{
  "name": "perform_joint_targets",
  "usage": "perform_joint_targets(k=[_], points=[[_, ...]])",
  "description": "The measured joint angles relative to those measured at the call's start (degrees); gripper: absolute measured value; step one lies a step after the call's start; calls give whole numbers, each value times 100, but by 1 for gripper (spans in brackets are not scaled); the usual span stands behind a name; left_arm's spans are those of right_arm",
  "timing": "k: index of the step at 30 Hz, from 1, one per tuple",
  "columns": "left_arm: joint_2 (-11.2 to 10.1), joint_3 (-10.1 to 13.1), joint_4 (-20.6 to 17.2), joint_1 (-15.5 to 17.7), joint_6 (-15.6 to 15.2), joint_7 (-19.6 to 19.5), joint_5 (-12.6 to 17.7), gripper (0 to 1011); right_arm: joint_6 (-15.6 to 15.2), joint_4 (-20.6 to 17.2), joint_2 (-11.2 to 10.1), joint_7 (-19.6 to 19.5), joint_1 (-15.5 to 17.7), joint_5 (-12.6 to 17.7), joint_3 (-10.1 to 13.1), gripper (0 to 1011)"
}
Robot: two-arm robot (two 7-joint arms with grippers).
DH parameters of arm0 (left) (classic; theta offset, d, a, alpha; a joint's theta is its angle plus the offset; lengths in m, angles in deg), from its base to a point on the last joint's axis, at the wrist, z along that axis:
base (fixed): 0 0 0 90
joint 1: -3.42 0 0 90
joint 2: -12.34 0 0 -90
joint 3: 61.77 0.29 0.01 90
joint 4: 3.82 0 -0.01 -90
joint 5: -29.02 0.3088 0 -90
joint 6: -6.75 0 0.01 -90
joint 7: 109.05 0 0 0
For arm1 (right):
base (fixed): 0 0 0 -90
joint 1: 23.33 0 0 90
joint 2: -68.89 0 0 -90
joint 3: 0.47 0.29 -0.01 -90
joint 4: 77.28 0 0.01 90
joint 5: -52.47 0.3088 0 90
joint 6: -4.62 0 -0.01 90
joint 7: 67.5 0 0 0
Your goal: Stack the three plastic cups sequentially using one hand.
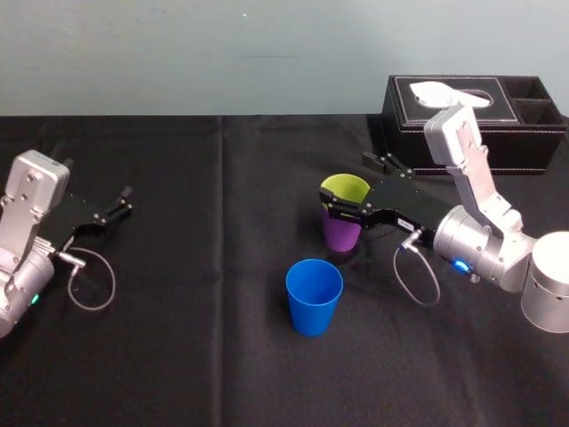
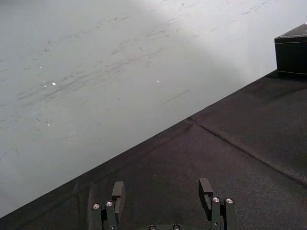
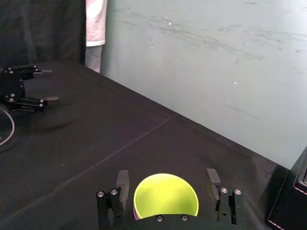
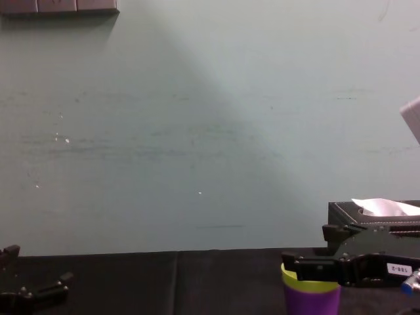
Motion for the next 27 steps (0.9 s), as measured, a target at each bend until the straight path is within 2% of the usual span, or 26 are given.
perform_joint_targets(k=[16,20,27], points=[[0,0,0,0,0,0,0,1011,-5,-60,-14,-42,38,-3,17,1003],[0,0,0,0,0,0,0,1011,38,-287,-93,-126,255,34,130,1003],[0,0,0,0,0,0,0,1011,366,-914,-357,-139,974,354,527,1003]])
